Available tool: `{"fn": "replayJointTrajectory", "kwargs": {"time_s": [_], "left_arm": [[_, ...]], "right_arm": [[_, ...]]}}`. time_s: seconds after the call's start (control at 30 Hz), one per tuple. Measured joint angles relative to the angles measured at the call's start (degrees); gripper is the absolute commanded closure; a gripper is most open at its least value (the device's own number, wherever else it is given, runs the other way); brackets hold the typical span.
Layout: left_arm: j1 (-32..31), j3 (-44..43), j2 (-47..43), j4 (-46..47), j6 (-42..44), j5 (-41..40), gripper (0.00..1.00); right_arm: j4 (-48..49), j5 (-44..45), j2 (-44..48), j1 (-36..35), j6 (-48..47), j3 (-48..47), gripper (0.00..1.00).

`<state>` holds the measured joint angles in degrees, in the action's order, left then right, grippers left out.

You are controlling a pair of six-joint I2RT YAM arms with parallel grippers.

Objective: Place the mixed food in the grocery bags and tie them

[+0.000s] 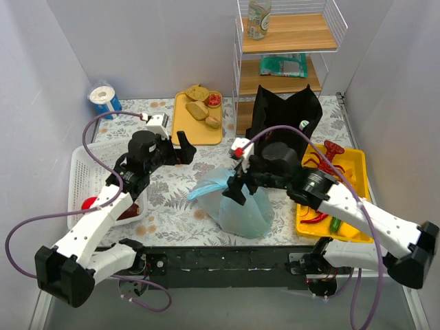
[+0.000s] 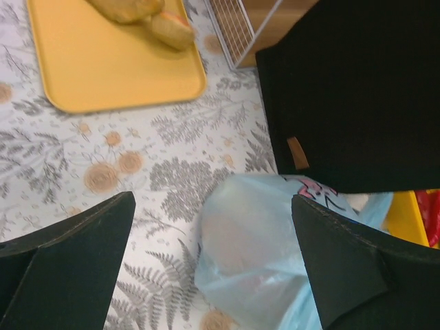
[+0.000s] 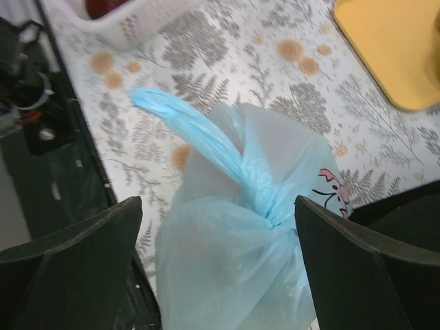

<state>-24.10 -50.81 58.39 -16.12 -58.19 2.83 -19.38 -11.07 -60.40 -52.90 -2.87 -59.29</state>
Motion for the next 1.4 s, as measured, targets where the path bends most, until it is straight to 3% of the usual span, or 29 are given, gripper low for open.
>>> {"fn": "replayJointTrajectory", "kwargs": {"time_s": [0.1,0.3,0.73,0.8,0.9,0.93,1.1,1.4], "left_arm": [[1.9,-2.0,3.4,2.6,2.7,0.2,0.02],[3.6,-1.5,6.4,5.2,6.1,-0.6,0.02],[4.1,2.4,6.4,6.1,7.6,-0.5,0.02],[4.1,2.4,6.4,6.1,7.7,-0.5,0.02],[4.1,2.4,6.4,6.1,7.8,-0.5,0.02],[4.1,2.4,6.3,6.1,7.9,-0.5,0.02],[4.1,2.4,6.3,6.1,7.9,-0.9,0.02],[4.1,2.7,4.8,6.1,8.1,-1.8,0.02]], "right_arm": [[-0.3,7.3,-6.8,-2.0,-0.6,-1.5,0.02],[-1.1,15.9,-11.5,-2.3,-4.0,-0.2,0.01],[0.8,10.7,-17.0,-2.7,-6.3,4.0,0.03],[0.7,9.5,-19.1,-2.7,-6.2,4.0,0.09],[0.3,8.3,-21.5,-2.7,-6.0,4.0,0.40],[0.2,7.8,-22.0,-2.7,-6.0,4.0,0.55],[-0.9,5.4,-22.4,-2.7,-5.2,2.3,0.96],[-7.6,2.4,-16.6,-2.7,-3.3,-9.4,0.99]]}}
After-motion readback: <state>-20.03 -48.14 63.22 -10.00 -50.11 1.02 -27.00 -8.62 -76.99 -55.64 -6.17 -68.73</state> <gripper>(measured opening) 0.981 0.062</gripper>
